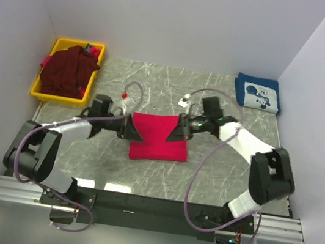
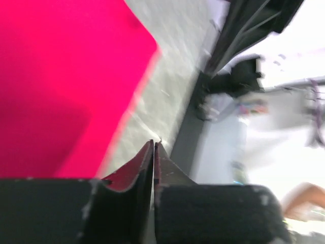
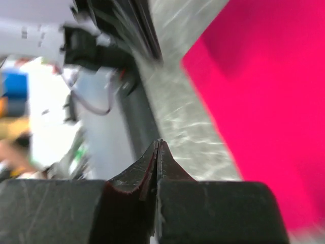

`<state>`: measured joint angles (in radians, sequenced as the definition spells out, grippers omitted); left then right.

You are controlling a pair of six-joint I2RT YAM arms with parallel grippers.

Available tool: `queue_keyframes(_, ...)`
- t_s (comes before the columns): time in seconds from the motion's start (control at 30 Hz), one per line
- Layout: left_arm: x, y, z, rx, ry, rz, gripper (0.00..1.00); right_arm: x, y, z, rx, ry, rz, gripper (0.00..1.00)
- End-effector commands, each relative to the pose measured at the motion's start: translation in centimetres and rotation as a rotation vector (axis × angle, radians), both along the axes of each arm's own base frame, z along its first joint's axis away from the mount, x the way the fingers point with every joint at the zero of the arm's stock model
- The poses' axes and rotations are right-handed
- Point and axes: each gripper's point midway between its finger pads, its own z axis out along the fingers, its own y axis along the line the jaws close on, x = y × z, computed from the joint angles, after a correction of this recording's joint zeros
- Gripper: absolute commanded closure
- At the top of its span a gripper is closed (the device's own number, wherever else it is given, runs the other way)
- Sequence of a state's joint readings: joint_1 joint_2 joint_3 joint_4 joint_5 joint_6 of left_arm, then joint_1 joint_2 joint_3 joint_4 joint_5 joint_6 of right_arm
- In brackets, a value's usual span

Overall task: Fold and stack the t-shirts
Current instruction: Fold the tshirt

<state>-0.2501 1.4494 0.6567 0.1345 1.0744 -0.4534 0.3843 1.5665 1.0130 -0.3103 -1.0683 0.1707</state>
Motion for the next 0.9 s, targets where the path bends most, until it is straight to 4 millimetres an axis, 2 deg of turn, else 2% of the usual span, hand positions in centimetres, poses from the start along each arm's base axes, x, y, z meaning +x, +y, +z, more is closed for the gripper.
queue_keyframes(0.0, -1.5, -3.8, 1.6, -0.125, 0.103, -0.033, 0.94, -2.9, 2.7, -2.6, 0.053, 0.213, 0.079, 1.00)
queue_keyframes(0.07, -0.4, -4.3, 1.1, -0.128, 0.116, -0.001, 0.98, -2.5, 3.8, -2.8, 0.079, 0.239, 0.049, 1.00)
queue_keyframes(0.1, 0.2, -4.5, -0.4, -0.113, 0.164, 0.011, 0.99, -2.6, 3.8, -3.8, 0.069, 0.272, 0.036, 1.00)
queue_keyframes(0.13, 0.6, -4.7, -0.9, -0.113, 0.177, 0.019, 0.99, -2.3, 4.1, -4.2, 0.073, 0.275, 0.023, 1.00)
queue_keyframes(0.17, 0.5, -4.9, -2.6, -0.100, 0.250, 0.027, 0.99, -2.3, 4.2, -5.0, 0.055, 0.278, 0.016, 1.00)
queue_keyframes(0.27, -0.1, -4.9, -6.1, -0.033, 0.332, 0.046, 0.99, -2.2, 3.7, -9.6, -0.032, 0.351, -0.009, 1.00)
queue_keyframes(0.3, -0.2, -4.4, -8.2, 0.005, 0.394, 0.065, 0.99, -2.0, 3.2, -12.0, -0.070, 0.405, -0.033, 1.00)
queue_keyframes(0.37, -0.8, -3.7, -10.5, 0.060, 0.440, 0.052, 0.99, -1.6, 2.2, -14.3, -0.112, 0.441, -0.065, 1.00)
queue_keyframes(0.4, -0.2, -3.4, -12.1, 0.098, 0.459, 0.051, 0.99, -0.9, 1.1, -15.8, -0.139, 0.472, -0.112, 1.00)
queue_keyframes(0.47, -0.9, -2.4, -14.5, 0.163, 0.520, 0.031, 0.99, -0.4, 0.2, -16.9, -0.154, 0.490, -0.146, 1.00)
queue_keyframes(0.5, -0.6, -1.5, -15.7, 0.165, 0.561, 0.054, 0.99, -0.5, -0.3, -17.4, -0.163, 0.507, -0.159, 1.00)
queue_keyframes(0.57, 0.1, -0.4, -16.5, 0.181, 0.548, 0.068, 0.99, -0.6, -0.4, -17.3, -0.158, 0.504, -0.163, 1.00)
queue_keyframes(0.63, 1.4, -0.2, -15.2, 0.136, 0.522, 0.074, 0.99, -0.7, -0.3, -16.3, -0.147, 0.480, -0.155, 1.00)
queue_keyframes(0.67, 1.8, -0.1, -15.0, 0.154, 0.456, 0.052, 0.99, -0.6, -0.1, -15.7, -0.133, 0.474, -0.146, 1.00)
queue_keyframes(0.73, 2.5, -0.4, -12.2, 0.128, 0.373, 0.012, 0.99, 0.1, 0.4, -12.9, -0.075, 0.418, -0.125, 1.00)
queue_keyframes(0.77, 2.9, -0.6, -10.0, 0.106, 0.292, -0.013, 0.99, 0.6, 0.6, -10.9, -0.045, 0.367, -0.123, 1.00)
queue_keyframes(0.83, 2.1, -1.0, -7.3, 0.053, 0.250, -0.059, 0.97, 1.0, 0.8, -8.6, -0.007, 0.314, -0.120, 1.00)
queue_keyframes(0.87, 1.9, -1.2, -5.1, 0.031, 0.196, -0.069, 0.96, 1.2, 0.9, -6.8, 0.021, 0.268, -0.121, 1.00)
